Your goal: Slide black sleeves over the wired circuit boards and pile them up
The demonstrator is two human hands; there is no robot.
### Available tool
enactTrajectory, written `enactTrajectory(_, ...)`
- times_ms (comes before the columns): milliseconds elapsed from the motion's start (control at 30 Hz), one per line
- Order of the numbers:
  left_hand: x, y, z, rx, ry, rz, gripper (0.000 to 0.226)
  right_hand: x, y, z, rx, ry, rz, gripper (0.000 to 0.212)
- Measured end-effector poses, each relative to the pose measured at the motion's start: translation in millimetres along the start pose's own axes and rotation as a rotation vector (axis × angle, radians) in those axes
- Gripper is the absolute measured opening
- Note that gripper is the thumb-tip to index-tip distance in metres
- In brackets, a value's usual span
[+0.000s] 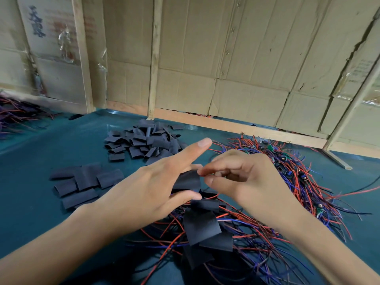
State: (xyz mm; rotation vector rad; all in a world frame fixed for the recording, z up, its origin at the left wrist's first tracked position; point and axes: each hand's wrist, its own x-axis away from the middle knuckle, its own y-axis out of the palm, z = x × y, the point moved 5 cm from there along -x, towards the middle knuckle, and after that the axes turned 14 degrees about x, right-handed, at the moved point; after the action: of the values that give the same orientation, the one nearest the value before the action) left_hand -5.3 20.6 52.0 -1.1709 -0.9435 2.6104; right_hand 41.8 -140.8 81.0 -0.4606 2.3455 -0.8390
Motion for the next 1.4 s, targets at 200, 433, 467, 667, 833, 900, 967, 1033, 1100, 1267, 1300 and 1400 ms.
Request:
enactTrajectory(200, -1, -1, -1, 0.007, -0.056, 0.004, 0.091, -2, 5, 3, -0.170, 0.063, -0.063, 0.023)
enactTrajectory(433, 1, 2, -4, 0.022, -0.128, -0.024, 0.099, 0, 12, 9, -0.016, 0.073, -0.089, 0.030)
enactTrajectory(467, 1, 3, -4, 0.035, -0.136, -0.015, 0.100, -1, 13, 9, 0.010, 0.062, -0.093, 0.030)
enactTrajectory(667, 1, -4, -7, 0.099, -0.142, 0.051, 0.090, -2, 10, 10, -0.019, 0.011, -0.110, 0.023)
enactTrajectory(833, 1, -19, -20, 0.055, -0.232, 0.203, 0.026, -9, -2, 25, -0.265, 0.107, -0.025, 0.019)
enactTrajectory(900, 1, -20, -20, 0.212, -0.260, 0.338, 0.014, -8, -2, 27, -0.264, 0.092, -0.027, 0.021)
enactTrajectory(967, -1, -17, -20, 0.375, -0.298, 0.400, 0.011, -7, -1, 27, -0.161, 0.031, -0.004, 0.026)
enactTrajectory(1033, -3, -13, -19, 0.482, -0.324, 0.388, 0.006, -4, 2, 22, 0.086, -0.090, 0.024, 0.042)
enactTrajectory(1100, -2, -10, -19, 0.545, -0.341, 0.359, 0.008, 1, 8, 13, 0.417, -0.249, 0.093, 0.058)
enactTrajectory(1267, -4, -11, -22, 0.653, -0.328, 0.384, 0.012, 15, 21, -7, 0.937, -0.477, 0.330, 0.049)
enactTrajectory(1300, -4, -11, -23, 0.676, -0.335, 0.401, 0.012, 15, 20, -6, 0.966, -0.475, 0.336, 0.045)
enactTrajectory(1400, -4, -15, -23, 0.651, -0.311, 0.448, 0.012, 9, 11, -1, 0.902, -0.335, 0.265, 0.034)
